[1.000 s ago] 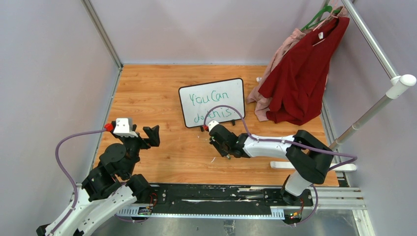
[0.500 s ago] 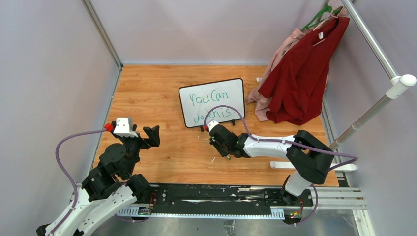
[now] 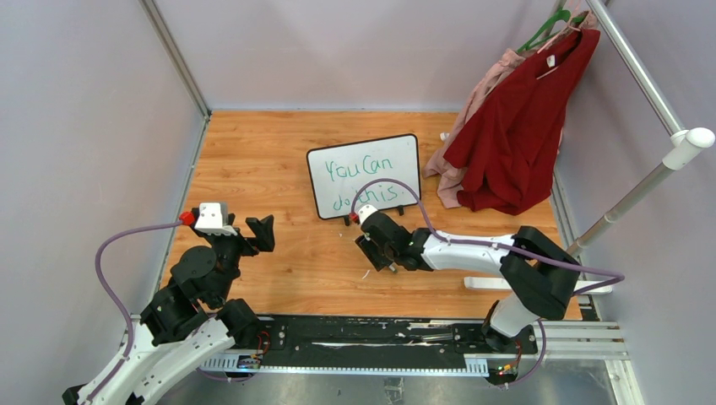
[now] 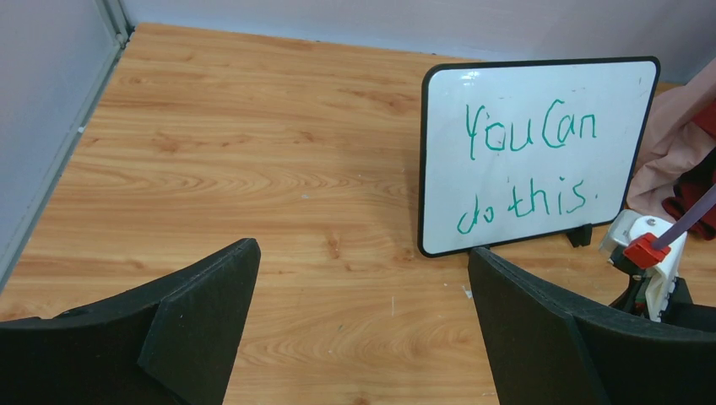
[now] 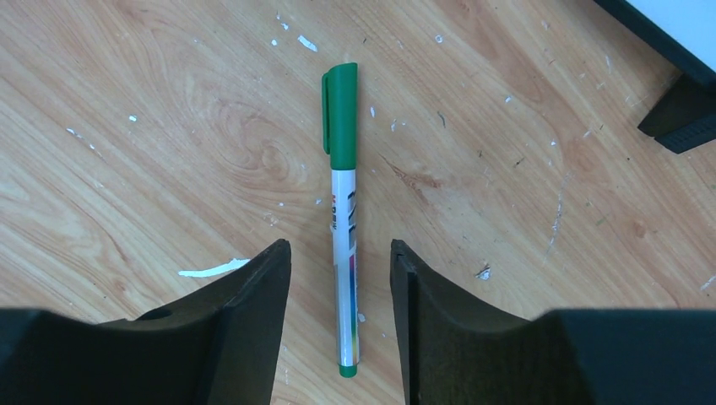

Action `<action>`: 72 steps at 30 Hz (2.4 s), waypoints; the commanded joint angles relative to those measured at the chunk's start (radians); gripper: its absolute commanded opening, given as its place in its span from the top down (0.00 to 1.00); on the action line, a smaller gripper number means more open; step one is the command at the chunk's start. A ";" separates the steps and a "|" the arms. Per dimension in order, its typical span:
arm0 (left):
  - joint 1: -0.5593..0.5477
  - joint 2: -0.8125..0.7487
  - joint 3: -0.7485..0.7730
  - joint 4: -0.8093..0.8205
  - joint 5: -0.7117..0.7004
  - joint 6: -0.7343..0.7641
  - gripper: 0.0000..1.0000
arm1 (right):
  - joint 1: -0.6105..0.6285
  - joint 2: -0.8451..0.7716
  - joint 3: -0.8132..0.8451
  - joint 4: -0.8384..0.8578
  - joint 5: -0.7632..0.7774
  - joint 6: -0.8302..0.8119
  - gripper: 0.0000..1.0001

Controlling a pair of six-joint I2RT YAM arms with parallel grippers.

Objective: Write a sentence on the whiteboard
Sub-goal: Place the whiteboard marker at the center of the board, then reset both arms

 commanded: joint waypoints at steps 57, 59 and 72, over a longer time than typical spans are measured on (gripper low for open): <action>-0.006 0.366 0.558 -0.506 -0.046 -0.252 0.00 | -0.009 -0.295 0.861 -0.195 0.449 -0.070 0.12; -0.006 0.348 0.563 -0.436 -0.033 -0.192 0.00 | -0.008 -0.340 0.817 -0.155 0.461 -0.137 0.13; -0.006 0.368 0.650 -0.159 -0.180 -0.031 0.00 | -0.009 -0.744 0.384 -0.087 0.561 -0.286 0.07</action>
